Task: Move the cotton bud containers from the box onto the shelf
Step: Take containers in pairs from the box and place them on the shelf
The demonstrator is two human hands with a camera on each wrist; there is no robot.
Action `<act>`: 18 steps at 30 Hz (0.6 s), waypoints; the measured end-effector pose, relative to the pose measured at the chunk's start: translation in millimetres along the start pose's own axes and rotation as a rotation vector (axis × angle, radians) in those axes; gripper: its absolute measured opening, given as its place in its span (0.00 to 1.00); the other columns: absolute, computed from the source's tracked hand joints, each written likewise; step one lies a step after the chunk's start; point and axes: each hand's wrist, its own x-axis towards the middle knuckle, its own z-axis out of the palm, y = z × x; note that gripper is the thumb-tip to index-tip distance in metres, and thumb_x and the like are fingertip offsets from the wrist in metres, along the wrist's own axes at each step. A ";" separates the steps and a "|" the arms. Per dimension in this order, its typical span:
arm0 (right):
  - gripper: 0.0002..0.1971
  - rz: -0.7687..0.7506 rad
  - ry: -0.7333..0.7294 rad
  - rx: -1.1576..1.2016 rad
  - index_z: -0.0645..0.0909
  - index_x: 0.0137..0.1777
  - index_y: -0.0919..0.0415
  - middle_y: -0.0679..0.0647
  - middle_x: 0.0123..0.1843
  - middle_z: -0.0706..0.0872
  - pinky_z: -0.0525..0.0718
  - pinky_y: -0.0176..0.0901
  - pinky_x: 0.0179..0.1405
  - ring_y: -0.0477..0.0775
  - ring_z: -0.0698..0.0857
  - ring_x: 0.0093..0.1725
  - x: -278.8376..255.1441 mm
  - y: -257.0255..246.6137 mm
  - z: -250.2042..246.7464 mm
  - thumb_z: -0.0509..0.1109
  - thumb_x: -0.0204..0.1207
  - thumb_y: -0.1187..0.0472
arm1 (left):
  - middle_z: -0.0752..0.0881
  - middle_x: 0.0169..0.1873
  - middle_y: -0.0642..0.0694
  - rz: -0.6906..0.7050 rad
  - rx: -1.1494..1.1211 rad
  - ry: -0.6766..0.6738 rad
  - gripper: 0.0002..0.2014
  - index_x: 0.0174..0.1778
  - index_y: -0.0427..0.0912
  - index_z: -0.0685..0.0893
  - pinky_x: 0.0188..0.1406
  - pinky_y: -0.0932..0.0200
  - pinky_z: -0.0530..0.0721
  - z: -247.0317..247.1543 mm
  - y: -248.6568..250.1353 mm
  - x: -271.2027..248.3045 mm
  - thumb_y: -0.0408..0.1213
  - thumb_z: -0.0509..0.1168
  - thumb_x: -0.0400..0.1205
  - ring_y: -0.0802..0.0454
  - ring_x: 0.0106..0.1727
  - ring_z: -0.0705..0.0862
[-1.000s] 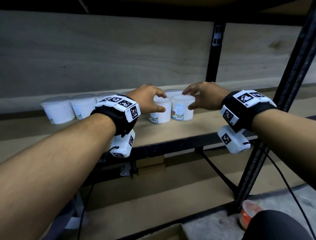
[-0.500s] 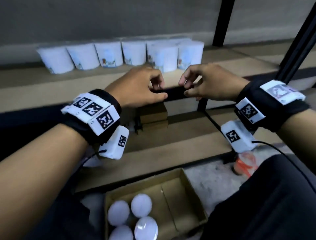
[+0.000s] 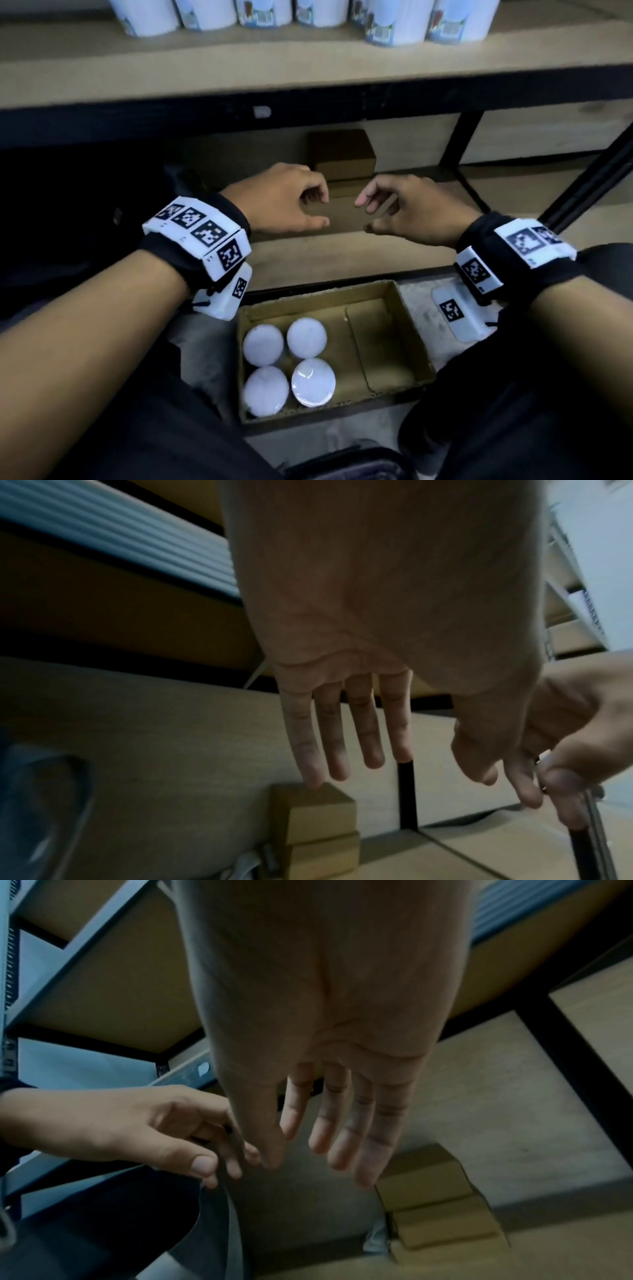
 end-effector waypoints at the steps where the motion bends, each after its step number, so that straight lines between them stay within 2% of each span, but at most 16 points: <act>1: 0.17 -0.002 -0.011 0.005 0.84 0.56 0.45 0.43 0.49 0.86 0.81 0.37 0.51 0.38 0.84 0.44 3.2 0.9 9.6 0.82 0.69 0.55 | 0.80 0.51 0.56 -0.021 0.009 -0.025 0.18 0.58 0.53 0.84 0.51 0.61 0.77 7.1 -5.9 -1.3 0.57 0.72 0.76 0.59 0.51 0.78; 3: 0.19 -0.010 -0.043 0.024 0.83 0.59 0.46 0.44 0.51 0.86 0.80 0.38 0.52 0.37 0.82 0.43 13.6 3.0 33.7 0.82 0.69 0.53 | 0.79 0.50 0.56 -0.075 0.015 -0.073 0.18 0.58 0.52 0.84 0.49 0.62 0.73 23.8 -20.5 -6.7 0.56 0.72 0.76 0.58 0.51 0.77; 5: 0.22 -0.010 -0.092 0.046 0.82 0.61 0.46 0.45 0.53 0.85 0.80 0.39 0.52 0.39 0.82 0.43 25.3 4.4 59.8 0.82 0.68 0.51 | 0.80 0.50 0.54 -0.136 0.009 -0.124 0.19 0.57 0.51 0.83 0.50 0.61 0.75 42.6 -35.5 -13.7 0.55 0.72 0.75 0.56 0.51 0.78; 9: 0.25 0.004 -0.178 0.048 0.80 0.64 0.44 0.48 0.58 0.83 0.78 0.41 0.53 0.46 0.80 0.46 46.4 9.3 108.0 0.83 0.67 0.49 | 0.82 0.53 0.50 -0.279 -0.060 -0.185 0.20 0.58 0.47 0.84 0.60 0.55 0.80 81.4 -63.2 -31.3 0.52 0.74 0.74 0.52 0.55 0.81; 13: 0.28 0.028 -0.243 0.004 0.77 0.68 0.45 0.53 0.62 0.78 0.74 0.40 0.55 0.51 0.79 0.60 57.1 16.3 148.7 0.82 0.68 0.49 | 0.82 0.54 0.50 -0.391 -0.116 -0.194 0.24 0.57 0.48 0.83 0.58 0.52 0.82 119.7 -87.0 -47.5 0.55 0.75 0.69 0.50 0.54 0.82; 15: 0.30 0.067 -0.283 -0.001 0.76 0.69 0.45 0.54 0.64 0.76 0.74 0.40 0.56 0.54 0.77 0.63 59.8 21.7 167.3 0.81 0.68 0.49 | 0.81 0.55 0.49 -0.436 -0.136 -0.210 0.26 0.59 0.47 0.82 0.57 0.54 0.81 136.4 -96.5 -53.6 0.53 0.77 0.69 0.49 0.55 0.81; 18: 0.32 0.133 -0.335 -0.007 0.73 0.71 0.43 0.55 0.66 0.74 0.76 0.43 0.60 0.55 0.76 0.66 62.7 29.5 191.0 0.81 0.67 0.47 | 0.79 0.56 0.50 -0.491 -0.188 -0.252 0.29 0.60 0.49 0.81 0.60 0.52 0.81 157.2 -106.7 -60.8 0.56 0.77 0.66 0.50 0.57 0.80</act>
